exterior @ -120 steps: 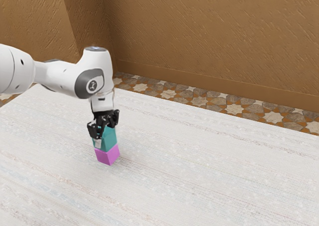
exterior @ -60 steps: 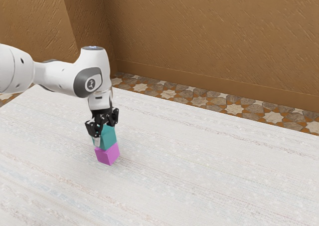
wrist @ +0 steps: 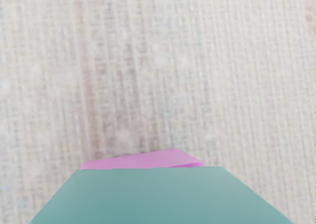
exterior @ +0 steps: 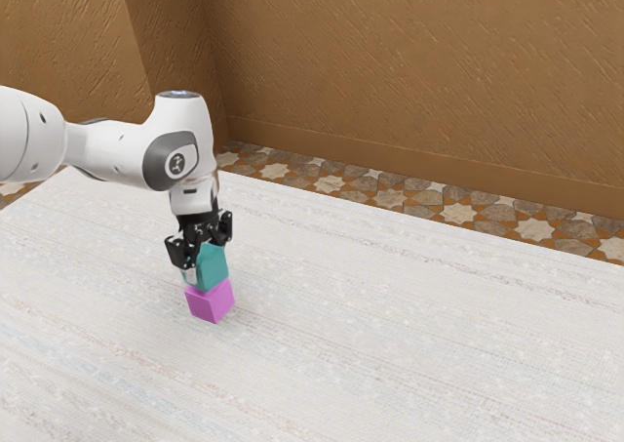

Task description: Pick up the blue block with one arm, and put the blue block on the pink block with one arm

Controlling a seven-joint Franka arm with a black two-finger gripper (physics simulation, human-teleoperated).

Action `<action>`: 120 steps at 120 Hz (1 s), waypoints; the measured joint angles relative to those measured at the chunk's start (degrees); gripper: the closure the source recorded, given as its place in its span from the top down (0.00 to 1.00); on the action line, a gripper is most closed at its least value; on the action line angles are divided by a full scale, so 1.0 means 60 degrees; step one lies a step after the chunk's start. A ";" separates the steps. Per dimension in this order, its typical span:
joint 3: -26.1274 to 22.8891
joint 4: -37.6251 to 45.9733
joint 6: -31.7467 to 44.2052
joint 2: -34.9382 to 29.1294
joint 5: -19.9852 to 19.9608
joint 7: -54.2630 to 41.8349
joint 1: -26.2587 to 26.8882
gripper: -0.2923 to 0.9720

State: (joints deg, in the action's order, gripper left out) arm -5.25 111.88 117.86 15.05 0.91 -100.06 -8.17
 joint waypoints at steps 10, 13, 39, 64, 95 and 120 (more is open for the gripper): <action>-0.0002 0.0001 -0.0046 0.0002 -0.0003 -0.0048 -0.0002 0.64; 0.0001 0.0002 -0.0057 0.0002 -0.0003 -0.0061 -0.0001 0.66; -0.0005 0.0024 -0.0156 -0.0298 -0.0051 -0.0153 0.0011 0.73; -0.0058 -0.0001 -0.0805 -0.2013 -0.0392 -0.0182 0.0070 0.75; 0.0811 -0.3483 -0.3822 -0.2871 0.0090 0.1604 0.1438 0.76; 0.1323 -0.4139 -0.5461 -0.2608 0.0247 0.3507 0.2648 0.77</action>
State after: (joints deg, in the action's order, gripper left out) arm 2.69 87.05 85.10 -0.59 2.39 -79.01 7.72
